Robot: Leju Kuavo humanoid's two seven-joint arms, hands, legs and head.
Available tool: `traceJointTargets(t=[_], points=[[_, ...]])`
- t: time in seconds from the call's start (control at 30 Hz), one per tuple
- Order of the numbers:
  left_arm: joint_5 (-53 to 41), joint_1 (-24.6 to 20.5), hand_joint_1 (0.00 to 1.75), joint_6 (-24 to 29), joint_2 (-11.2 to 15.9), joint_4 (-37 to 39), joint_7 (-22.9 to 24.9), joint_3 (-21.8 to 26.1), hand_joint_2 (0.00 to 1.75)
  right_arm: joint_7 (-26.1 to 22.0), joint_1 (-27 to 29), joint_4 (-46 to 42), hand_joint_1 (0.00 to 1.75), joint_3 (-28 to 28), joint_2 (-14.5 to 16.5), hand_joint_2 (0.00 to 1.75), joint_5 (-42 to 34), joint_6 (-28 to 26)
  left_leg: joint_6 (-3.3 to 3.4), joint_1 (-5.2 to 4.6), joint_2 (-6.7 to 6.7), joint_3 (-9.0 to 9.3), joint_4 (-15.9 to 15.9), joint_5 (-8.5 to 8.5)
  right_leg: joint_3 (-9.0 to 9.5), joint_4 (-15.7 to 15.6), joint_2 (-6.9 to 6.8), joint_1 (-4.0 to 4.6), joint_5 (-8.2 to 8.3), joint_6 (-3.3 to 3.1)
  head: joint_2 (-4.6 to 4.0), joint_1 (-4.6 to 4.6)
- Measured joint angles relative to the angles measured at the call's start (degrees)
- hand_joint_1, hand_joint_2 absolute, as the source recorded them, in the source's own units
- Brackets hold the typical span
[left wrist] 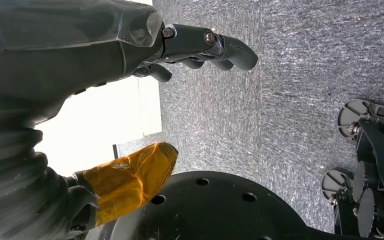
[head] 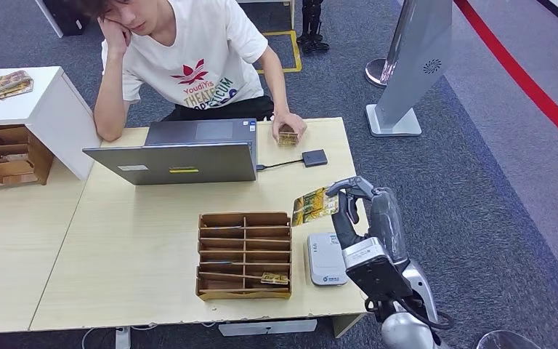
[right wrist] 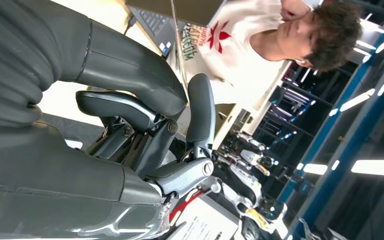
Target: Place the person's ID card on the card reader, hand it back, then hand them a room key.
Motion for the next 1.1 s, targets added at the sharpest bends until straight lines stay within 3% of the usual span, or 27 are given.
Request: traceJointTargets(t=[0.8, 1.1], points=[[-0.1, 0.0, 0.00, 0.0, -0.1, 0.0, -0.1, 0.0, 1.75, -0.2, 0.6, -2.1, 1.75, -1.1, -1.1, 1.75, -1.5, 0.6, 0.00, 0.00, 0.02, -0.03, 0.0, 0.00, 0.01, 0.0, 0.01, 0.00, 0.00, 0.00, 0.00, 0.00], [-0.9, -0.5, 0.00, -1.1, 0.1, 0.0, 1.0, -1.1, 1.75, 3.8, -12.8, 9.6, 1.75, -2.1, 0.3, 1.75, -7.0, 5.3, 0.01, 0.00, 0.08, 0.02, 0.0, 0.12, 0.04, 0.0, 0.07, 0.00, 0.09, -0.03, 0.00, 0.01]])
